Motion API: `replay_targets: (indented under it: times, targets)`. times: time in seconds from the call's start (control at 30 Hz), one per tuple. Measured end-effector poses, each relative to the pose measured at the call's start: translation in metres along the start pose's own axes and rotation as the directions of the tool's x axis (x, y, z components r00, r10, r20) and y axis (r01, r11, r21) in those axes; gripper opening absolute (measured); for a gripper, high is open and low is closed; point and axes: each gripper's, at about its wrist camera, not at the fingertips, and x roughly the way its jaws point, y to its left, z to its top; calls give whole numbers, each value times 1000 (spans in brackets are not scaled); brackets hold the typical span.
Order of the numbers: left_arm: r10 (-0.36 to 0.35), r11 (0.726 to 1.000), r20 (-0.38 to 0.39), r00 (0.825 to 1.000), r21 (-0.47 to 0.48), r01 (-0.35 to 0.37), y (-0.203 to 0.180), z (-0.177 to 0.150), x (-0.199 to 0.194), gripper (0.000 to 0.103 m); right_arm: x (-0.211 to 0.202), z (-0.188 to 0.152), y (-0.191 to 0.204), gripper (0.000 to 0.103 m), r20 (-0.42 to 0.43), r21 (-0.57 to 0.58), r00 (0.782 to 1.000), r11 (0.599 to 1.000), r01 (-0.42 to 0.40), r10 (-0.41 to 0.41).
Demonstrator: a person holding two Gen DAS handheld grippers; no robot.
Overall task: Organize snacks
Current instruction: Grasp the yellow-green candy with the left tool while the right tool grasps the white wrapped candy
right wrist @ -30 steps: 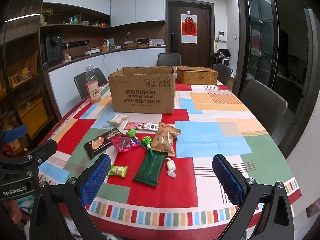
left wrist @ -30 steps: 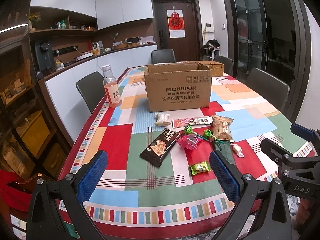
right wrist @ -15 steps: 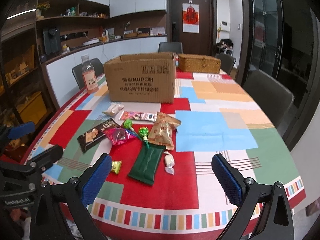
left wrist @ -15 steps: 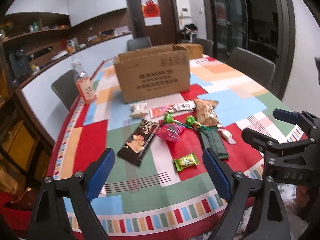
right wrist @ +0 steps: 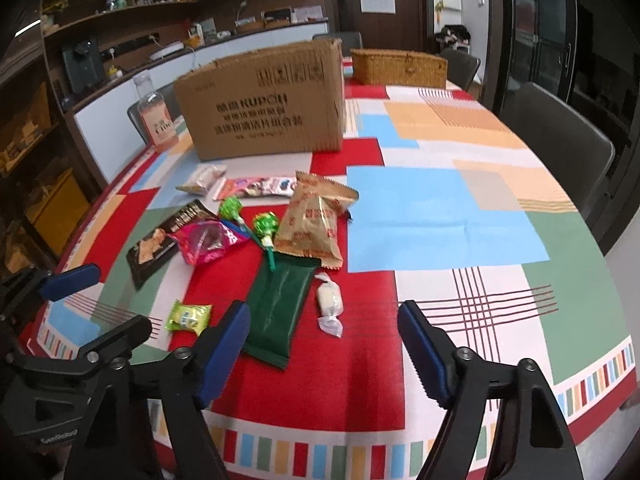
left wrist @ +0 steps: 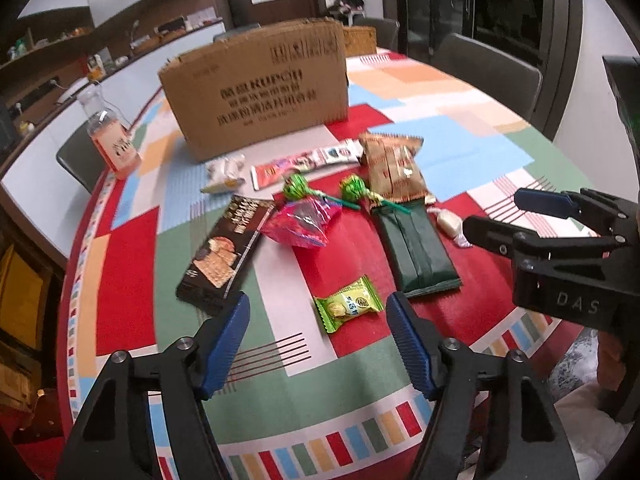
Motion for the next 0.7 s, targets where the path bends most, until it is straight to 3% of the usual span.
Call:
replay_targets:
  times: [0.3,0.7]
  targets:
    - [-29,999,-104,994,43,34,-6,1,32,57,31,2,-7,54,-101,16,995,1000,-22,23]
    - [-64,995,-165,984,68,76,-10,5,55,45,52,6,-11,43,-137,8,991,1000,-1,2]
